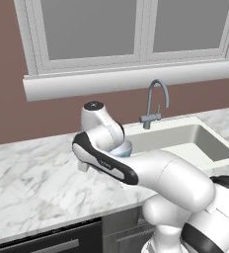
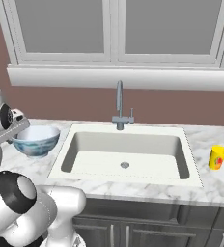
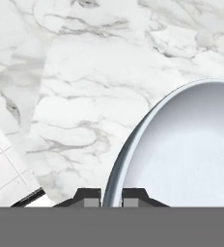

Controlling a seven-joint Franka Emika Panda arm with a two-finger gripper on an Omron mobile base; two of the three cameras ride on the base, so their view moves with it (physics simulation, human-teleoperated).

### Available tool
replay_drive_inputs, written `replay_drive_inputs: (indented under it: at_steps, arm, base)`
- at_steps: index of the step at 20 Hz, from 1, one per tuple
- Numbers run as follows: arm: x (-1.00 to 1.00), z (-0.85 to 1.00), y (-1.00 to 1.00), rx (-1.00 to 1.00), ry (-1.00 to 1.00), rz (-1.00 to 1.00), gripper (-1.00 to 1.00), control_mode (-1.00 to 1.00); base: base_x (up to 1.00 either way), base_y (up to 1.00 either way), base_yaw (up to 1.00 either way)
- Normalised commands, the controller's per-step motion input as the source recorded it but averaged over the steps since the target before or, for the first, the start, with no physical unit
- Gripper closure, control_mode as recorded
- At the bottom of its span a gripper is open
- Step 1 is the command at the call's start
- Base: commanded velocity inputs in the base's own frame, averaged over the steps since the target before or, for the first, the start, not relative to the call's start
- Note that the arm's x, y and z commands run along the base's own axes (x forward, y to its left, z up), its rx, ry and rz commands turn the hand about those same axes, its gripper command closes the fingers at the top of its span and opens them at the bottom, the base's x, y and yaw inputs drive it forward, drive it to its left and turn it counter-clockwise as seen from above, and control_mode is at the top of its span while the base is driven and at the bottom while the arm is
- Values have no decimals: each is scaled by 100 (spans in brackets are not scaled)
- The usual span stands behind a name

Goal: Pick the cup and bowl from the counter and place them on the counter next to the sink.

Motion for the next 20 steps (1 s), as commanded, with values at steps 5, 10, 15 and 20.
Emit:
replay_drive_inputs:
  at_steps: [5,10,15,20]
  arm:
    - [20,-26,12,0,-5,1,100,-100]
    - [25,-6,5,0,0,0,100,-100]
    - [23,-19,0,0,0,0,100,-100]
    - [12,-45,3,0,0,0,100,-100]
  base:
    - [0,0,0]
    - [0,0,0]
    - [0,0,0]
    - [0,0,0]
